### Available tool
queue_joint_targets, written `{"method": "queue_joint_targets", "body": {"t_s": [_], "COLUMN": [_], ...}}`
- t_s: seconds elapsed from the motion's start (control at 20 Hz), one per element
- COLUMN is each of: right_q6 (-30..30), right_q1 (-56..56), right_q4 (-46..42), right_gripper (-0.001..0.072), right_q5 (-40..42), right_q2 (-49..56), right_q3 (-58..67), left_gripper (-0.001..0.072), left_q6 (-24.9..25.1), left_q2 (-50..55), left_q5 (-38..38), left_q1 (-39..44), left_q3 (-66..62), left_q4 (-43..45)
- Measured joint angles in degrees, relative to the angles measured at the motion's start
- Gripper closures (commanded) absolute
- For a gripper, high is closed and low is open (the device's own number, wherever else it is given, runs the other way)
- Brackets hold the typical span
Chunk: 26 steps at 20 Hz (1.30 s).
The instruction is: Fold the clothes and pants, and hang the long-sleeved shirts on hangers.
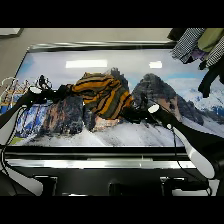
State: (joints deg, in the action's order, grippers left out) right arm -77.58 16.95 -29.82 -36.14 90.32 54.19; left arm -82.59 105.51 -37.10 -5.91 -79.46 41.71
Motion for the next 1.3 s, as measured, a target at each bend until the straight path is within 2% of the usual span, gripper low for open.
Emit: {"method": "queue_joint_targets", "body": {"t_s": [0.25, 0.55, 0.9, 1.1, 1.3], "right_q6": [0.39, 0.35, -5.99, -9.92, -16.50], "right_q1": [-0.22, -8.17, -16.55, -17.49, -17.75], "right_q4": [-0.39, -6.88, -27.85, -38.88, -49.03], "right_gripper": [0.0686, 0.0685, 0.0685, 0.0684, 0.0684], "right_q5": [2.51, -2.19, -16.26, -21.31, -20.39], "right_q2": [-4.81, -21.94, -42.32, -52.19, -57.27], "right_q3": [0.31, 9.18, 30.95, 37.64, 40.15], "left_gripper": [0.0683, 0.0683, 0.0682, 0.0682, 0.0682], "left_q6": [0.39, 0.52, -1.01, -2.45, -9.68], "left_q2": [-5.11, -21.62, -51.01, -65.09, -73.72], "left_q5": [-1.09, -1.99, -1.53, -1.25, -0.70], "left_q1": [-0.02, -0.02, -0.02, -0.02, -0.02], "left_q3": [0.00, -1.79, -2.60, -2.62, -2.67], "left_q4": [4.63, 8.90, 9.79, 10.97, 18.16]}}
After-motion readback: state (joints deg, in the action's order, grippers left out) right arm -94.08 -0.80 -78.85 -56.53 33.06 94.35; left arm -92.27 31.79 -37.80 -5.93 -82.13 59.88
